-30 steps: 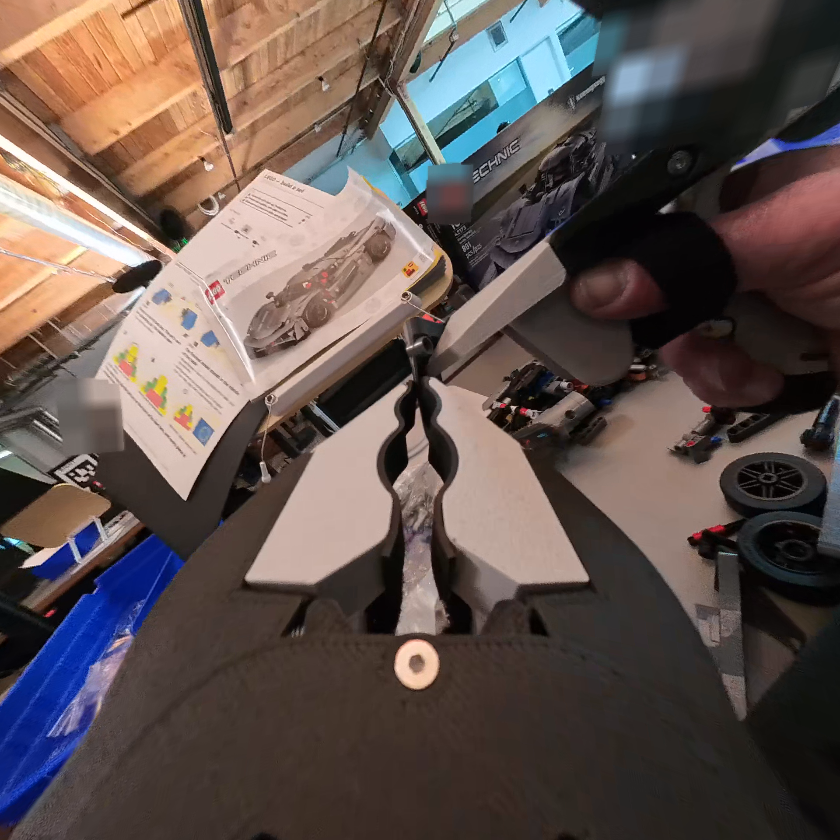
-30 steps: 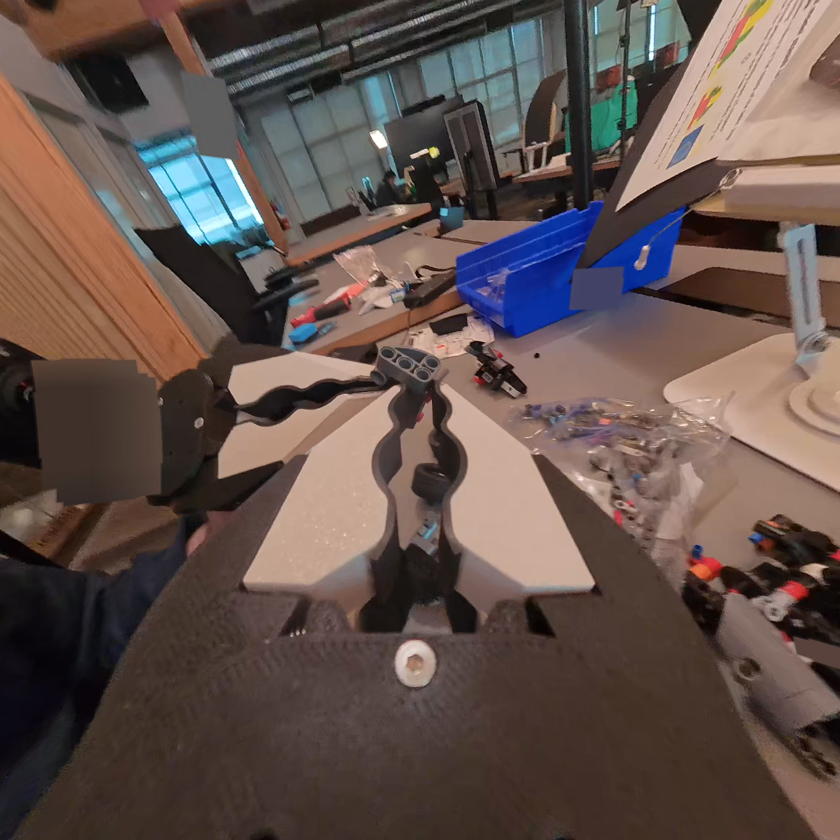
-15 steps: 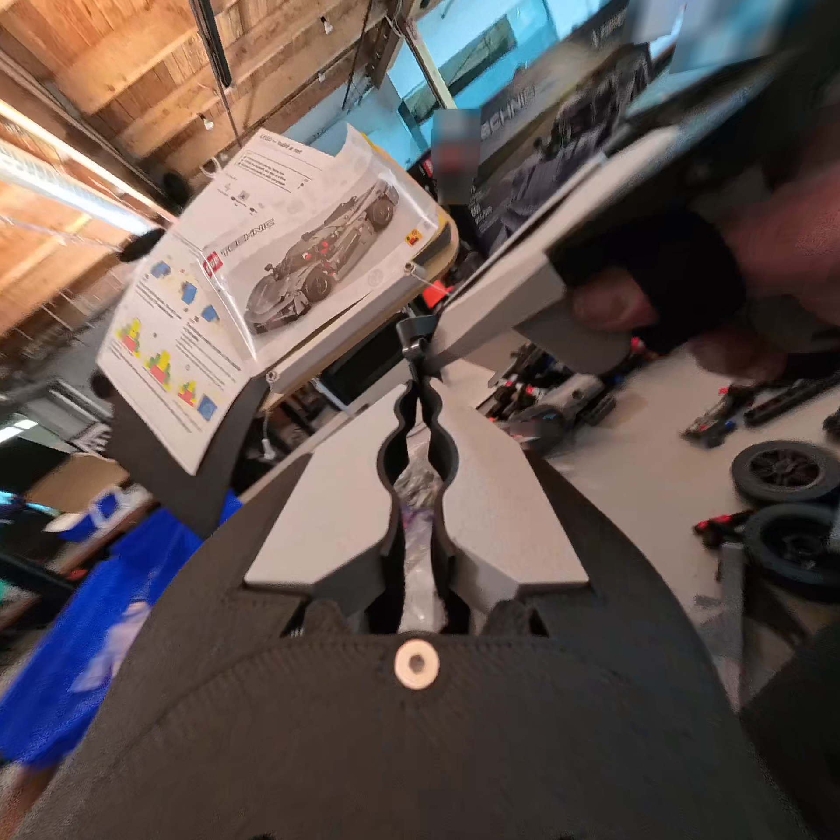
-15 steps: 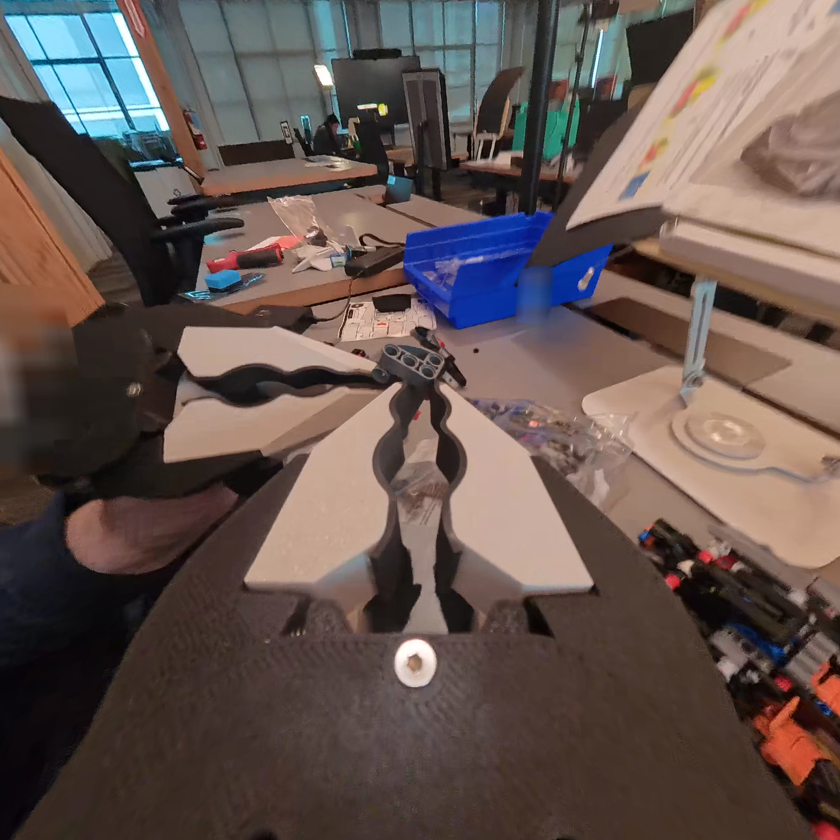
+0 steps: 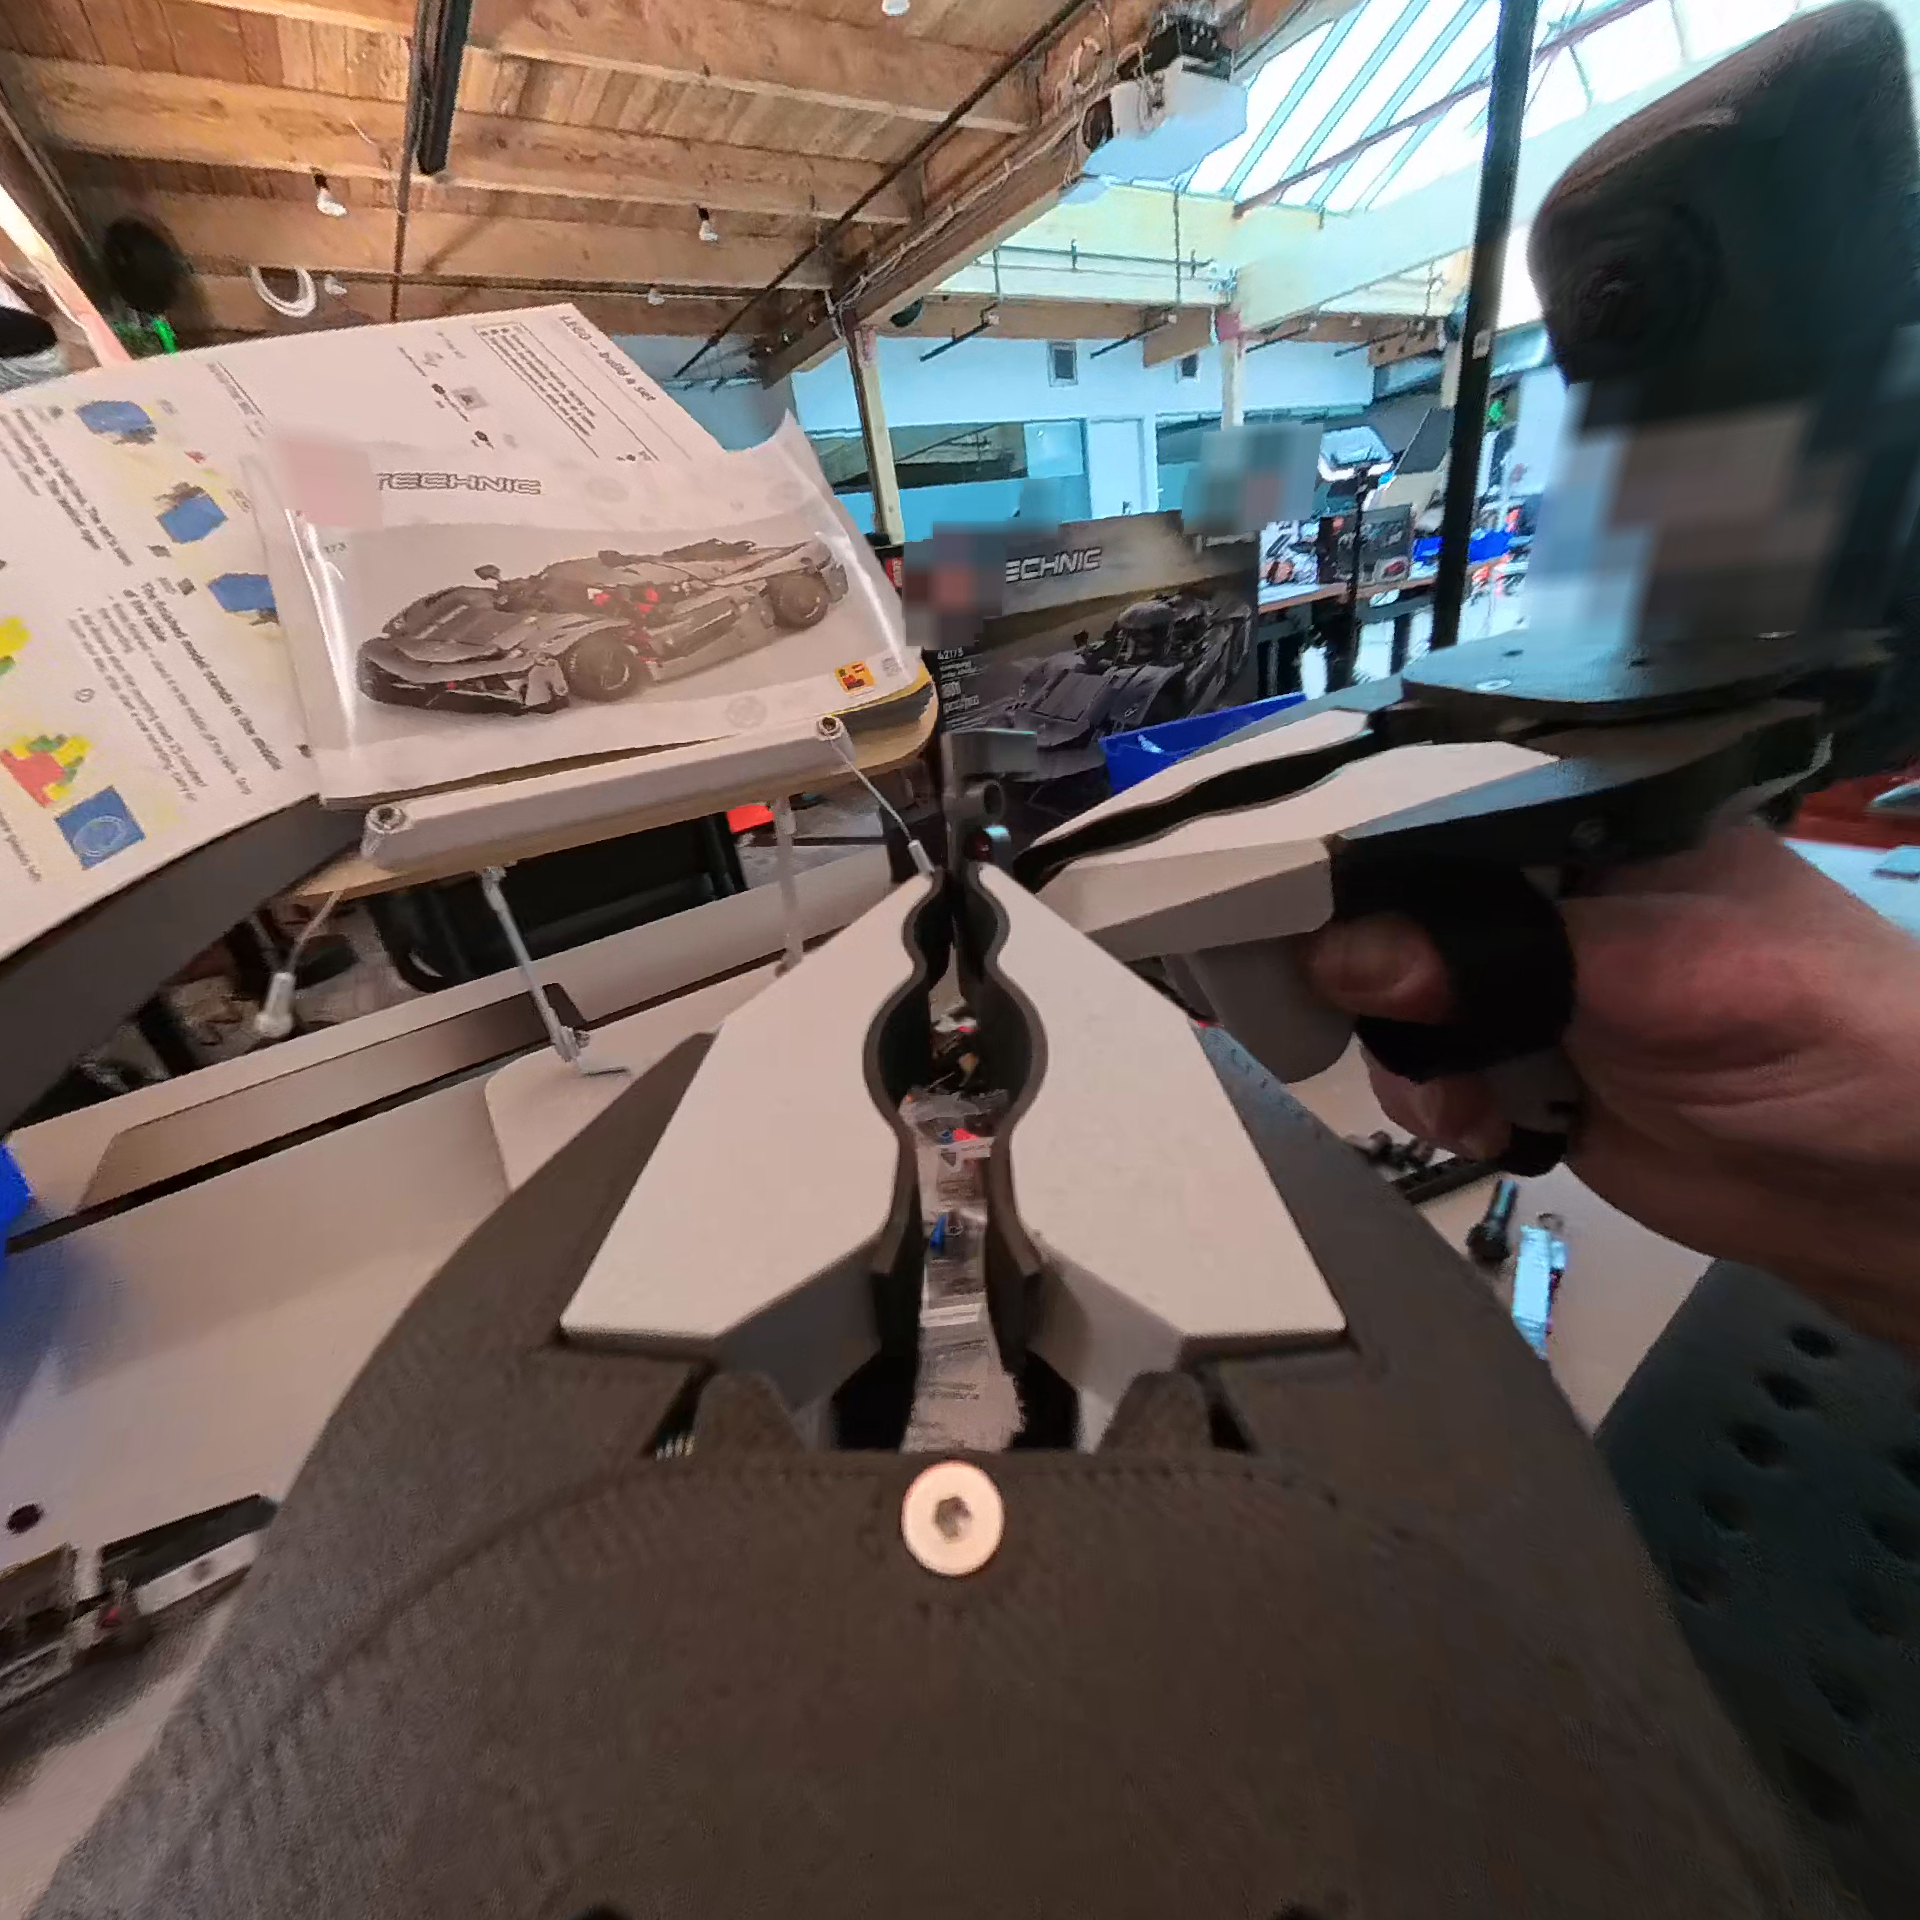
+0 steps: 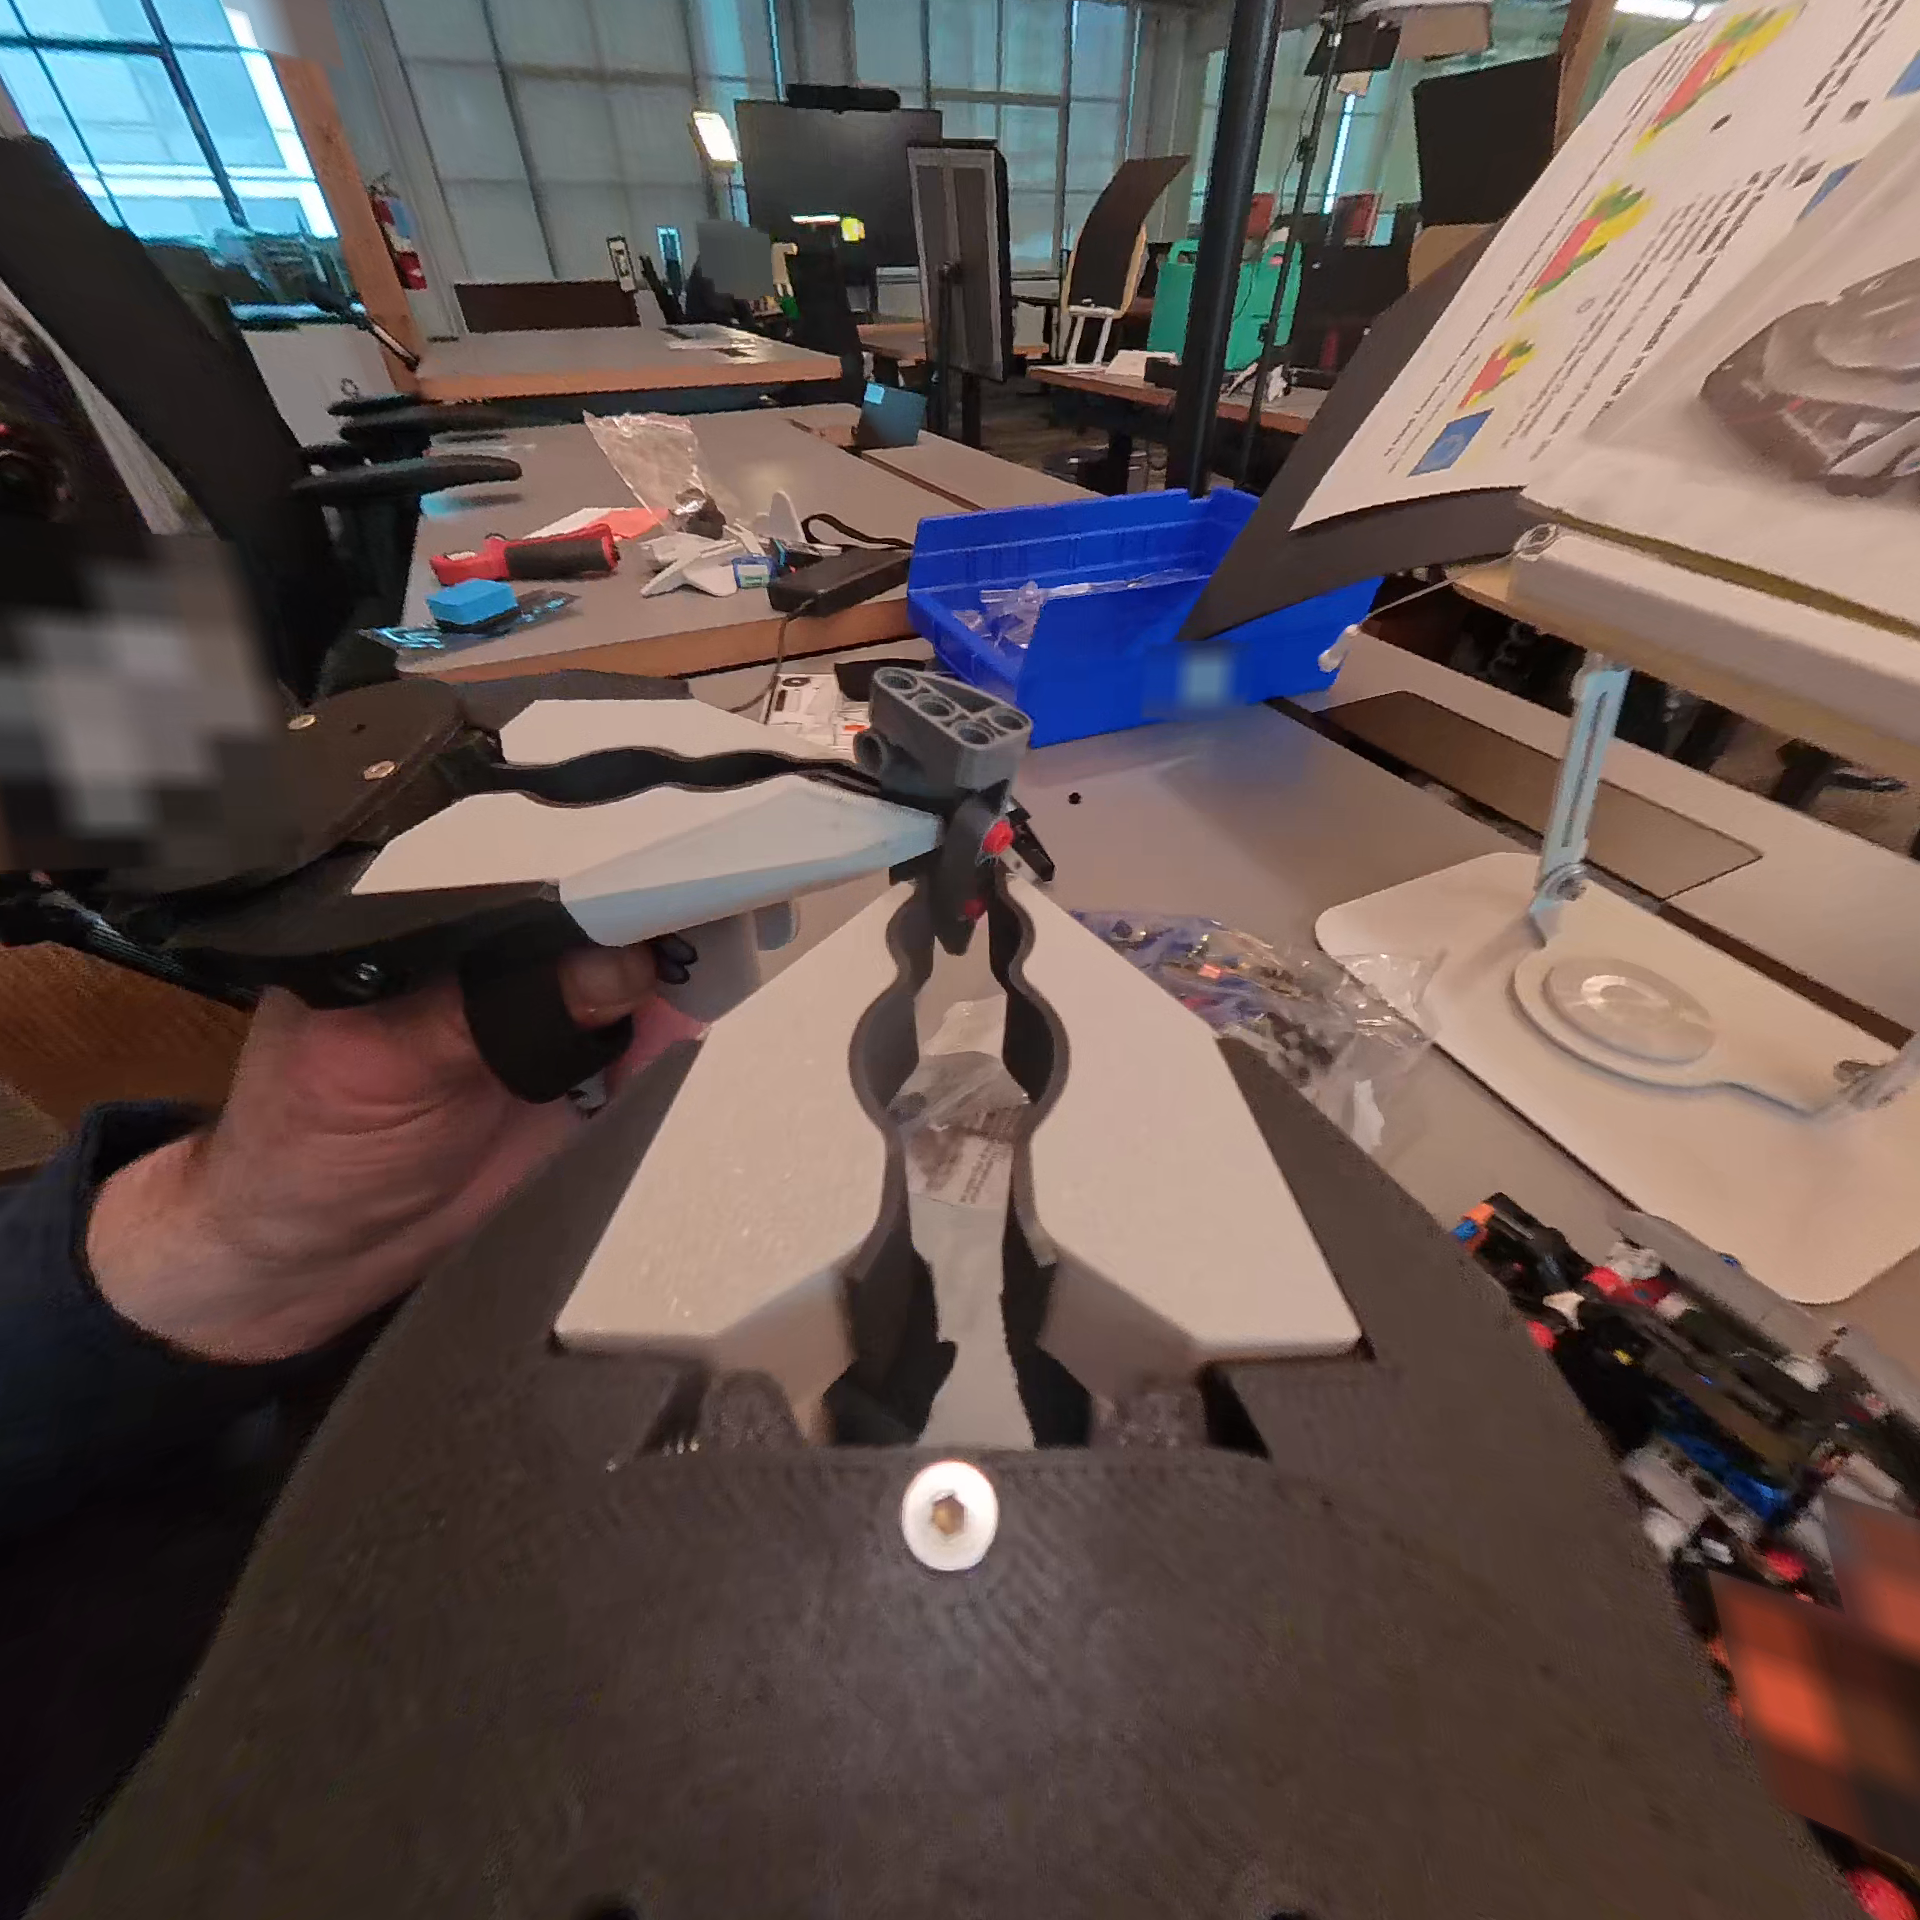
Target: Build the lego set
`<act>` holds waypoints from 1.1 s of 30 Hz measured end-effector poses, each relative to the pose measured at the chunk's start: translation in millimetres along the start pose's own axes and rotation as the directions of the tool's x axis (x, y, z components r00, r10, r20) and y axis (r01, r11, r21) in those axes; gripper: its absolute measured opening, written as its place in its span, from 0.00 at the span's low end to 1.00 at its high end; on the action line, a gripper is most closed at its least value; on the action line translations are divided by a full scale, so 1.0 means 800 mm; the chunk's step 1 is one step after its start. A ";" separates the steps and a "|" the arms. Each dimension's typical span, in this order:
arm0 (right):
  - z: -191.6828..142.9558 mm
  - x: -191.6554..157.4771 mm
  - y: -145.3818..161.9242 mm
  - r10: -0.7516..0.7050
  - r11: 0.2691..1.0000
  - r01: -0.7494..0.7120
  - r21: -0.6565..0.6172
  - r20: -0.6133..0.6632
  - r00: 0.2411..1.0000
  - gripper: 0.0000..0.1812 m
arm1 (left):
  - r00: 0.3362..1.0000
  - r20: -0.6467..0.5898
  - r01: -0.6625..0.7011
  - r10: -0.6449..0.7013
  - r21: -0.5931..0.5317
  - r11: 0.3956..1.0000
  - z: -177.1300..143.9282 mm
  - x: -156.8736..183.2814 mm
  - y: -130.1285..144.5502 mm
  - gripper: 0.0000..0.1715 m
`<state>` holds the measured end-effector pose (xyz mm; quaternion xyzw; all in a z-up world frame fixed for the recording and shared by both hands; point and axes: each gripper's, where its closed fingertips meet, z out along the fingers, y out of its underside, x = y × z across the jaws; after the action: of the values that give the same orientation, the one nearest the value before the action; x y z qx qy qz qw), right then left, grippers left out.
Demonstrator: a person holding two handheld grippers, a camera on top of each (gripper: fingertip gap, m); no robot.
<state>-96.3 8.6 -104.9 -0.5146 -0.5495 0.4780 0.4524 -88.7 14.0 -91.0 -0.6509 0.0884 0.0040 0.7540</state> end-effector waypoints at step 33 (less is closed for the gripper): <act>-0.023 0.020 -0.002 -0.288 0.957 0.278 -0.080 -0.180 0.940 0.04 | 0.856 -0.201 0.497 -0.476 0.072 0.864 0.016 0.014 0.001 0.00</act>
<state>-78.9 25.4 -100.6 -0.4854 -0.5848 0.3417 0.5528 -76.1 25.2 -91.7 -0.6025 -0.0126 -0.2501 0.7578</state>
